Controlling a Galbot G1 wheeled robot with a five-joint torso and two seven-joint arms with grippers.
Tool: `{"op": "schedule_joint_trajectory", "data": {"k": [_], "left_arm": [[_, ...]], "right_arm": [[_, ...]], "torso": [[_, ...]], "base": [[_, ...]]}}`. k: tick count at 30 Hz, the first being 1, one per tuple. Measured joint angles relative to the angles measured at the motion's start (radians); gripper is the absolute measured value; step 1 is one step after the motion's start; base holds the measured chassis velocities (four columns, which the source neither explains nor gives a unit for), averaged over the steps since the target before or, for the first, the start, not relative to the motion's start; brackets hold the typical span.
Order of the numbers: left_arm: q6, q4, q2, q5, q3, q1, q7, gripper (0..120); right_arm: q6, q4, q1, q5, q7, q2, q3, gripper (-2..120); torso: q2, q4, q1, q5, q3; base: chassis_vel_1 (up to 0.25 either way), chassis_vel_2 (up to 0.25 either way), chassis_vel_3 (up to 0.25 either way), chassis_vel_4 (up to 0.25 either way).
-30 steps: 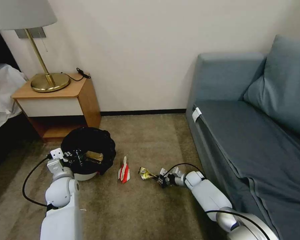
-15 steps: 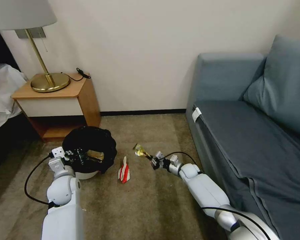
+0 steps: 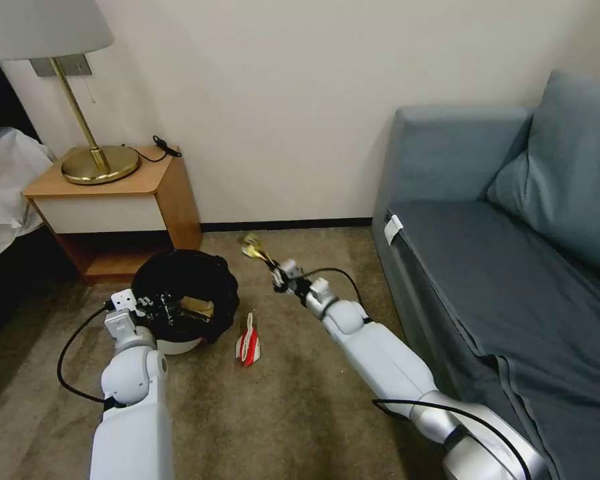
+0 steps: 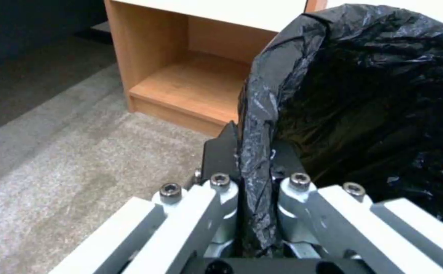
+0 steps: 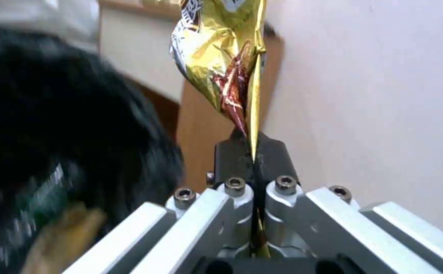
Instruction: Pick up the trash bin, then pick up the garbage on the floor and place it into the trash bin.
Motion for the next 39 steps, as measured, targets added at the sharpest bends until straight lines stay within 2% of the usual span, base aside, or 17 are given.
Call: {"op": "schedule_joint_trajectory", "data": {"k": [4,10,15,25,39], "left_arm": [[0.002,-0.001,-0.005,0.004,0.007,-0.004,0.000,4],[0.005,-0.004,-0.009,0.008,0.011,-0.006,-0.001,4],[0.007,-0.012,-0.020,0.018,0.018,-0.007,-0.004,4],[0.012,-0.023,-0.021,0.029,0.029,-0.009,-0.011,4],[0.012,-0.029,-0.022,0.034,0.044,-0.009,-0.022,4]], "right_arm": [[-0.012,0.035,0.059,0.036,0.080,0.031,-0.088,0],[-0.012,0.030,0.109,0.046,0.130,0.062,-0.148,0],[-0.021,0.013,0.144,0.057,0.190,0.137,-0.232,0],[0.000,-0.066,0.113,0.014,0.185,0.138,-0.235,0],[-0.014,-0.084,0.073,-0.020,0.186,0.136,-0.246,0]], "torso": [[0.000,0.0001,0.000,0.0000,0.000],[0.000,0.0000,0.000,-0.0002,0.000],[0.000,0.0003,0.000,0.0000,0.000],[0.000,-0.0002,0.000,0.0000,0.000],[0.000,-0.0001,0.000,0.0001,0.000]], "base": [[0.000,0.000,0.000,0.000],[0.000,0.000,0.000,0.000],[0.000,0.000,0.000,0.000],[0.000,0.000,0.000,0.000],[0.000,0.000,0.000,0.000]]}}
